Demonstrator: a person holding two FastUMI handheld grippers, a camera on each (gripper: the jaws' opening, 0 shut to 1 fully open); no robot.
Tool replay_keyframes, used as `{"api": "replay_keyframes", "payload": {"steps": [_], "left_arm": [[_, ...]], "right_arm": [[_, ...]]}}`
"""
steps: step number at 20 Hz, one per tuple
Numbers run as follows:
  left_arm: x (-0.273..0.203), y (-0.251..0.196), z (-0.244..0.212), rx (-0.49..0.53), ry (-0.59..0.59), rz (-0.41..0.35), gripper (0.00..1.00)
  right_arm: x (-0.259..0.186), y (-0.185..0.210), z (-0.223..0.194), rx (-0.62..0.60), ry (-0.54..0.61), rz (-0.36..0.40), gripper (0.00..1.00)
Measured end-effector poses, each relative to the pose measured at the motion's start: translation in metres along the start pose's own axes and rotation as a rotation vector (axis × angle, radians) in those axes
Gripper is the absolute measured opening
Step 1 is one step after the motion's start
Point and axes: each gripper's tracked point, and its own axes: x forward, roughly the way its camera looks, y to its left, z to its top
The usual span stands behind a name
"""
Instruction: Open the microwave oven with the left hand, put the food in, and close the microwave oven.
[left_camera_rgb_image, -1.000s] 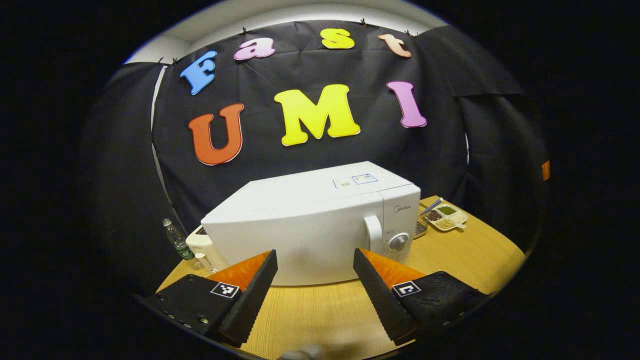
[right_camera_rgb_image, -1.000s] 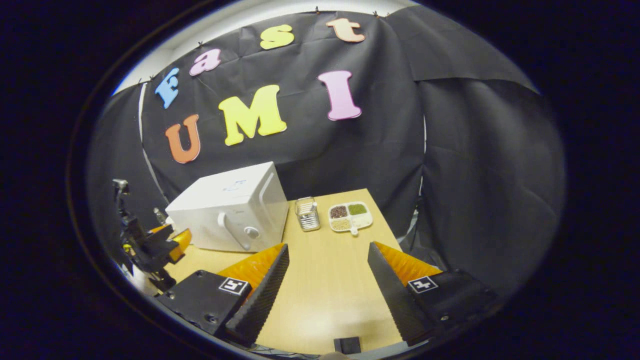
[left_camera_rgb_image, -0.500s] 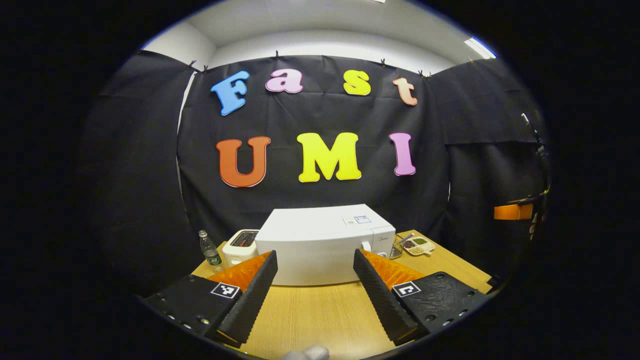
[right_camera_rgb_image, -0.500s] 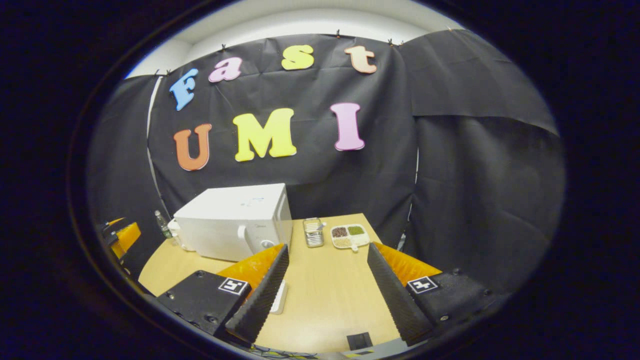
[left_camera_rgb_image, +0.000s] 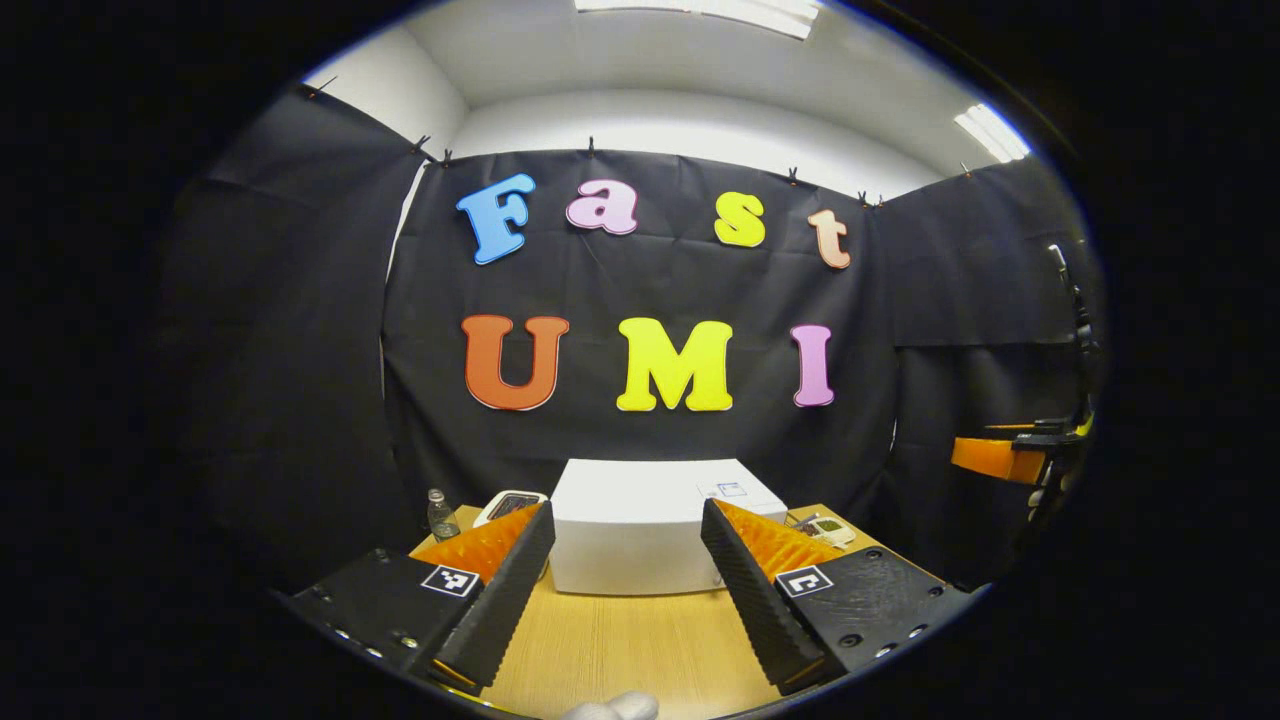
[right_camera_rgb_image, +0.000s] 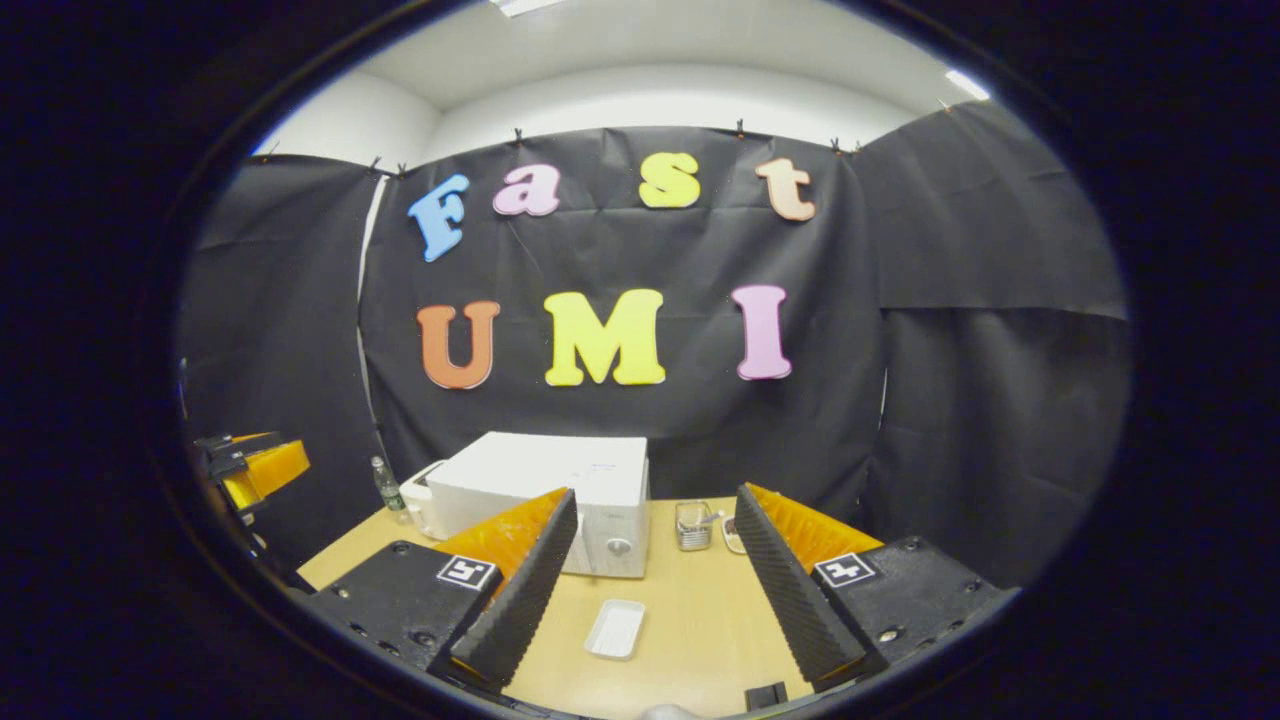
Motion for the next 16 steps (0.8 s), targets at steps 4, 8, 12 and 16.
{"api": "replay_keyframes", "payload": {"steps": [4,8,12,16], "left_arm": [[0.0,0.01,0.021,0.017,-0.038,0.022,0.92],[0.0,0.013,0.027,0.033,-0.041,0.049,0.92],[0.003,0.004,0.029,0.032,-0.038,0.033,0.92],[0.004,0.008,0.036,0.023,-0.052,0.045,0.92]], "right_arm": [[-0.003,0.012,0.011,0.018,-0.025,0.027,0.91],[-0.003,0.012,0.013,0.024,-0.022,0.025,0.9],[-0.002,0.012,0.018,0.016,-0.021,0.024,1.0],[-0.002,0.013,0.025,0.022,-0.03,0.024,0.9]]}}
